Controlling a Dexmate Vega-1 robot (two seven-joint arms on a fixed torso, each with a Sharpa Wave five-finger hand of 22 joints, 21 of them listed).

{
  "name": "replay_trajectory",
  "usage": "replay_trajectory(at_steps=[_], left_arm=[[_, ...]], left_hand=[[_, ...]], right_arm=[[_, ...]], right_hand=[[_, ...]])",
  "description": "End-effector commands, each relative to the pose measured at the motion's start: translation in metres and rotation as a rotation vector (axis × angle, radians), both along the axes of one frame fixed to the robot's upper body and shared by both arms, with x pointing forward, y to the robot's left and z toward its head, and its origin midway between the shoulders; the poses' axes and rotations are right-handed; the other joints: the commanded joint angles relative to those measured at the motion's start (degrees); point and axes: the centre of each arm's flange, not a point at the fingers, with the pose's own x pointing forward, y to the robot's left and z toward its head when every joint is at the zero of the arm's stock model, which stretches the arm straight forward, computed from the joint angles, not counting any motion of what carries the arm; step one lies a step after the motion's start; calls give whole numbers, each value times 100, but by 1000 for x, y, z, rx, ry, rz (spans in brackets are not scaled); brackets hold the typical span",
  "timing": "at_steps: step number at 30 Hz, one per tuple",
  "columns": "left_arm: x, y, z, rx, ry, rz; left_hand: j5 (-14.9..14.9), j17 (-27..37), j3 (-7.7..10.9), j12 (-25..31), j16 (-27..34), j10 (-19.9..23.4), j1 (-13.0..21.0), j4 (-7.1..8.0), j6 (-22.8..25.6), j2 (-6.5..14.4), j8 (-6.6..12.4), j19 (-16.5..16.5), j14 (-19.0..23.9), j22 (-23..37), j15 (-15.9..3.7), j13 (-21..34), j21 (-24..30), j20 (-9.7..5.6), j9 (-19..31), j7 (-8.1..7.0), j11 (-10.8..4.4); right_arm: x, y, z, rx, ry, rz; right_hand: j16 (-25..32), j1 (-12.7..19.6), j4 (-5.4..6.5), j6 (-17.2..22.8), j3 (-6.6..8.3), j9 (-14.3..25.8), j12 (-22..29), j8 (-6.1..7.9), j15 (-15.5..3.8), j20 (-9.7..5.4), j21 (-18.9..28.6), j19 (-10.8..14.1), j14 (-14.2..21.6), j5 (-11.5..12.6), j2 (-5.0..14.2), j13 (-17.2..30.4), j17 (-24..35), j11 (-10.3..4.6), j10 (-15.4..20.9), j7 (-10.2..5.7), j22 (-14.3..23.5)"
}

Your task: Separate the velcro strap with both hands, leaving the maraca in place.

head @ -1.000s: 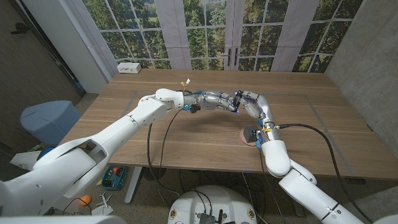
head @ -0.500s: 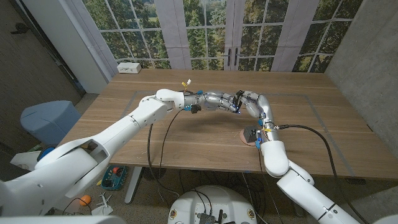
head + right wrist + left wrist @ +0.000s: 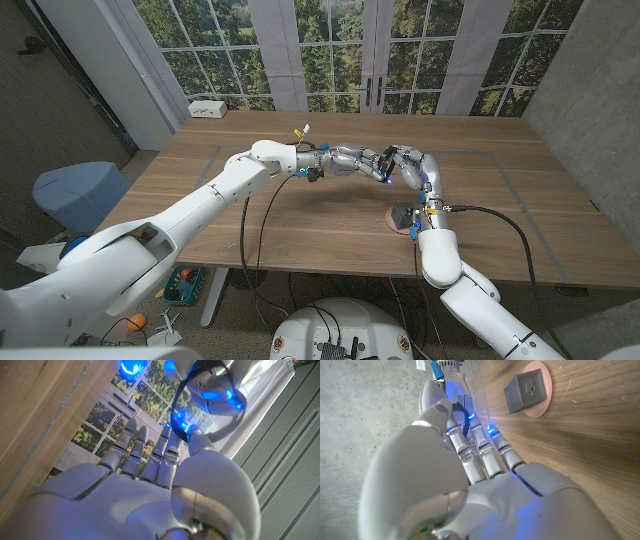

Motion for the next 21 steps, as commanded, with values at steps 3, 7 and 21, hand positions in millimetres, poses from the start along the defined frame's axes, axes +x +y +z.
replay_trajectory(at_steps=[3,7,21], left_arm=[[-19,4,9,-69,-99,-31],[-23,8,10,-117,-114,-28],[-32,11,10,-126,-117,-17]], left_hand=[[-82,117,-8,-29,-32,-162,242,4,-109,311,-140,-81,-86,49,-825,2268,51,38,-91,29,3],[-144,211,-26,20,-26,-212,274,1,-175,389,-304,-112,-145,69,-826,2340,80,57,-208,15,32],[-175,380,-93,162,21,-53,334,-29,209,377,-449,-6,-75,102,-834,2361,213,-80,-431,-4,5]], right_arm=[[2,-5,-10,161,-39,-26],[4,-6,-12,182,-39,-36],[10,-11,-16,281,-42,-40]], right_hand=[[84,84,-14,72,-13,26,49,-5,-886,-42,77,75,148,-14,55,40,19,-5,103,59,28],[95,118,-24,94,-12,30,56,-11,-896,-48,105,107,174,-14,70,58,20,11,125,105,32],[121,205,-47,88,-15,44,78,-59,-874,-39,159,109,261,19,82,111,12,83,194,237,43]])
